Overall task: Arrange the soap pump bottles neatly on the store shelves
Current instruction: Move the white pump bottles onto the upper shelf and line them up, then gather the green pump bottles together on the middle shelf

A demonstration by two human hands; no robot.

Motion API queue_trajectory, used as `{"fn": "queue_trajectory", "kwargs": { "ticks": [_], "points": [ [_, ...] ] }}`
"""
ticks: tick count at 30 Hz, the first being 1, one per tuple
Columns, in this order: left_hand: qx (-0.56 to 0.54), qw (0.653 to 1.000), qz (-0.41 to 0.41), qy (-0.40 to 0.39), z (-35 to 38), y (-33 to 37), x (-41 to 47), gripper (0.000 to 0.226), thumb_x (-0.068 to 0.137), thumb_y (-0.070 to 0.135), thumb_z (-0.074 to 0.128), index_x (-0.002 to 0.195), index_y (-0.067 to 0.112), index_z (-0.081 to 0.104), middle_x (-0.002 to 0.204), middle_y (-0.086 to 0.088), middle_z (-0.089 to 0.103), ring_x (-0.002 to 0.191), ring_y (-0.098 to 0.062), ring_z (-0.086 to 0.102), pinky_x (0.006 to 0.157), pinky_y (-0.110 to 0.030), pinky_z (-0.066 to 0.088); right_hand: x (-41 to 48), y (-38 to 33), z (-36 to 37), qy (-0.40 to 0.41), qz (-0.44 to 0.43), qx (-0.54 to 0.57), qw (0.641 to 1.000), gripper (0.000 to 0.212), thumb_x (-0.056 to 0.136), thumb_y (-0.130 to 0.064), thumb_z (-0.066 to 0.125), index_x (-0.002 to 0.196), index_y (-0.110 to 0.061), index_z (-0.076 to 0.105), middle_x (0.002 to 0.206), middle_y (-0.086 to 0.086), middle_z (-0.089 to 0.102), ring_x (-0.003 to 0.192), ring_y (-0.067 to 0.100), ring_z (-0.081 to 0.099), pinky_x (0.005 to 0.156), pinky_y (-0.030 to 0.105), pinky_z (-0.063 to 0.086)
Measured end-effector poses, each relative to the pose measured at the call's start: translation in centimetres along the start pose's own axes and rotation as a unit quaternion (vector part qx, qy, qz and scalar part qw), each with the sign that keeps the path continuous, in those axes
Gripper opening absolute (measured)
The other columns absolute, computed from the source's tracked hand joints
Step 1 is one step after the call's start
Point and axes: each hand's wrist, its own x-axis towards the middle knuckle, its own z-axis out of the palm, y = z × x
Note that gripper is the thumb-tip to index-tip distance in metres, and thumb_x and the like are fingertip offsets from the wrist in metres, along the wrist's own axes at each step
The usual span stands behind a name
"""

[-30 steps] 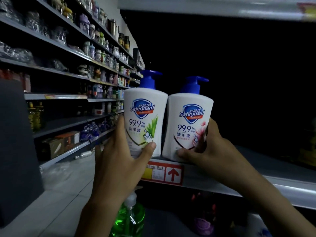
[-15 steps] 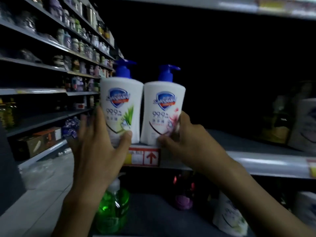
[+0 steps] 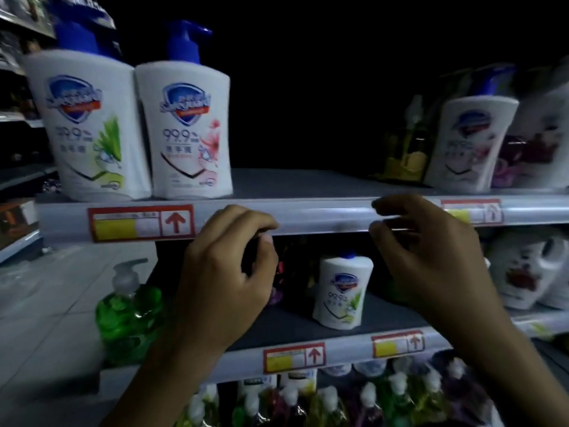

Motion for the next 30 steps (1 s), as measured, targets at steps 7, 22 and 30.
{"fn": "queue_trajectory", "kwargs": {
  "ticks": [7,22,30],
  "points": [
    [-0.046,0.998,0.019,-0.031,4.3,4.2,2.0,0.016,0.089,0.011,0.055,0.101,0.010,0.066,0.093,0.000,0.066,0.082,-0.002,0.052,0.075,-0.006,0.040,0.8,5.0,-2.9,0.098,0.044,-0.024,0.994,0.033,0.088,-0.021,0.064,0.121,-0.018,0.060,0.100,0.002,0.067,0.091,0.018,0.066,0.078,0.034,0.051],
    [-0.119,0.946,-0.142,-0.265,20.3,13.3,15.3,0.043,0.083,0.010,0.054,0.125,0.019,0.047,0.118,-0.009,0.063,0.108,-0.030,0.059,0.085,-0.033,0.048,14.0,13.9,-6.9,0.066,0.161,-0.031,0.984,0.080,0.047,-0.066,0.072,0.106,-0.013,0.064,0.100,0.011,0.067,0.083,0.026,0.066,0.069,0.037,0.056],
    [-0.134,0.948,-0.174,-0.231,20.9,12.5,15.5,0.042,0.085,0.003,0.051,0.124,0.017,0.048,0.122,-0.011,0.059,0.112,-0.031,0.055,0.088,-0.034,0.048,13.2,13.1,-5.4,0.113,0.133,0.004,0.985,0.072,0.066,-0.046,0.082,0.109,-0.005,0.042,0.107,0.016,0.064,0.088,0.032,0.063,0.067,0.041,0.053]
  ]
}}
